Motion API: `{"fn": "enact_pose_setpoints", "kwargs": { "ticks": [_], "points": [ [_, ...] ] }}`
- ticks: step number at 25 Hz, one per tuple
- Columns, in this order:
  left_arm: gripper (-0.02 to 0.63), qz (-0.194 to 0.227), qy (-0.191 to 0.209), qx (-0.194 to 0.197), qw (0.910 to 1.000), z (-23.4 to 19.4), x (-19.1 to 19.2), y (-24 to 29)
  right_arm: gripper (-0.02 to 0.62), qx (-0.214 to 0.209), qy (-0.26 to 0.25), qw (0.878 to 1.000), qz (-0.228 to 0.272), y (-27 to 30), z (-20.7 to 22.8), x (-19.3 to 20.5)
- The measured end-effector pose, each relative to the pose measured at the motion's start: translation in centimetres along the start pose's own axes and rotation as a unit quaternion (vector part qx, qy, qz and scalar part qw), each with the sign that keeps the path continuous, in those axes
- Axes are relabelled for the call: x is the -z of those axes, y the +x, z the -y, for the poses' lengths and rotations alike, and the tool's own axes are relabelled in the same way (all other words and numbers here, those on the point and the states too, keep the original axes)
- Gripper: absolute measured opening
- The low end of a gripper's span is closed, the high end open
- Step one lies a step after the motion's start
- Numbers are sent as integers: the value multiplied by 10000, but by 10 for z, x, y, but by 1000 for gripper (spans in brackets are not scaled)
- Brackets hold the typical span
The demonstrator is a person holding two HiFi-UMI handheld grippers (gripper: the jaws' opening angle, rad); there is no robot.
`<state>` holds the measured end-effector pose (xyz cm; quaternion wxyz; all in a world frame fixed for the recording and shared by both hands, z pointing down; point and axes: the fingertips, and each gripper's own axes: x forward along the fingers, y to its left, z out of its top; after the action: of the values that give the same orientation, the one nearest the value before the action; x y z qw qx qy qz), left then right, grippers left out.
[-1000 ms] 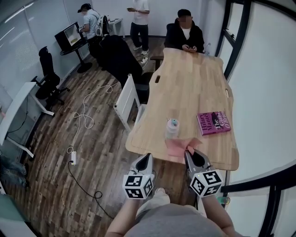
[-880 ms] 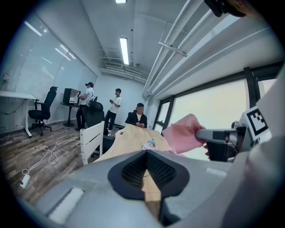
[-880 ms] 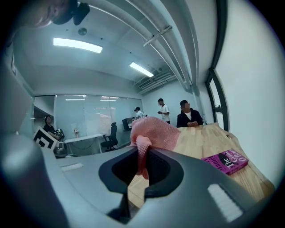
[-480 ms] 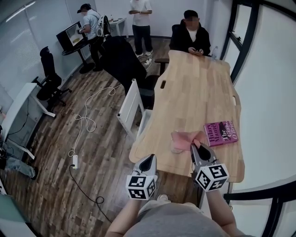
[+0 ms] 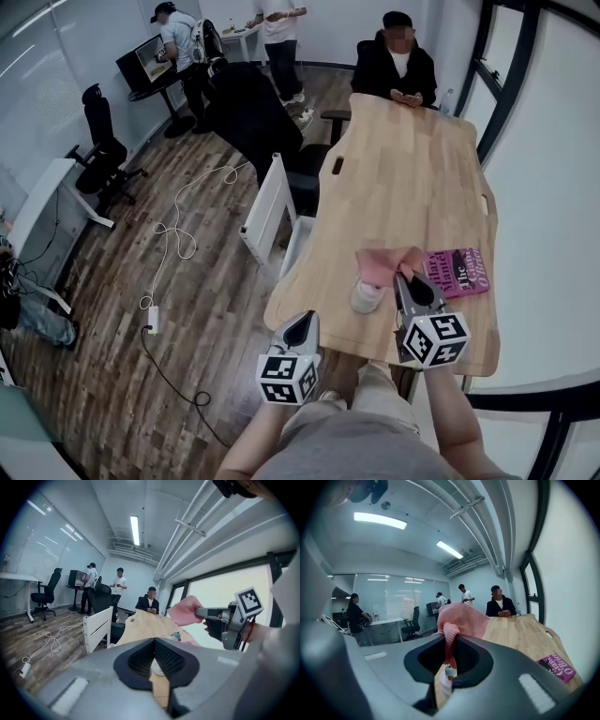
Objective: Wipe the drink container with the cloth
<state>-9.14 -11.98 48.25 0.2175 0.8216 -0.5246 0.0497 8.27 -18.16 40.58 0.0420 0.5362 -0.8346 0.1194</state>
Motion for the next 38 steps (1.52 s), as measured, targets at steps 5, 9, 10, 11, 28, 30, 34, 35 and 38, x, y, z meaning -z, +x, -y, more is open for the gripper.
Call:
{"fn": "enact_pose_setpoints", "kwargs": {
  "ticks": [5,9,10,11,28,30,34,35,38],
  "points": [
    [5,24,-71,-191,9998,-4,1,9,26,-109,-40,9997,-215,21,15,11],
    [5,58,-136,-371,9992,-5,2,17,26,-227,1,9991,-369,33,26,21],
    [5,54,-133,-393,9991,-4,2,19,26,-253,2,9989,-405,36,29,23],
    [5,42,-121,-404,9991,-3,2,21,26,-272,-1,9987,-441,38,32,26],
    [5,-109,-248,-695,9972,3,15,53,26,-610,117,9909,-1190,63,56,87],
    [5,-139,-260,-737,9968,3,19,58,26,-699,97,9894,-1272,66,59,93],
    [5,-185,-324,-820,9959,2,25,65,26,-894,28,9854,-1448,70,61,105],
    [5,-195,-343,-837,9957,2,26,67,26,-941,6,9845,-1483,71,61,107],
    [5,-222,-385,-864,9953,2,28,72,26,-1059,-23,9818,-1576,72,62,113]
  ]
}}
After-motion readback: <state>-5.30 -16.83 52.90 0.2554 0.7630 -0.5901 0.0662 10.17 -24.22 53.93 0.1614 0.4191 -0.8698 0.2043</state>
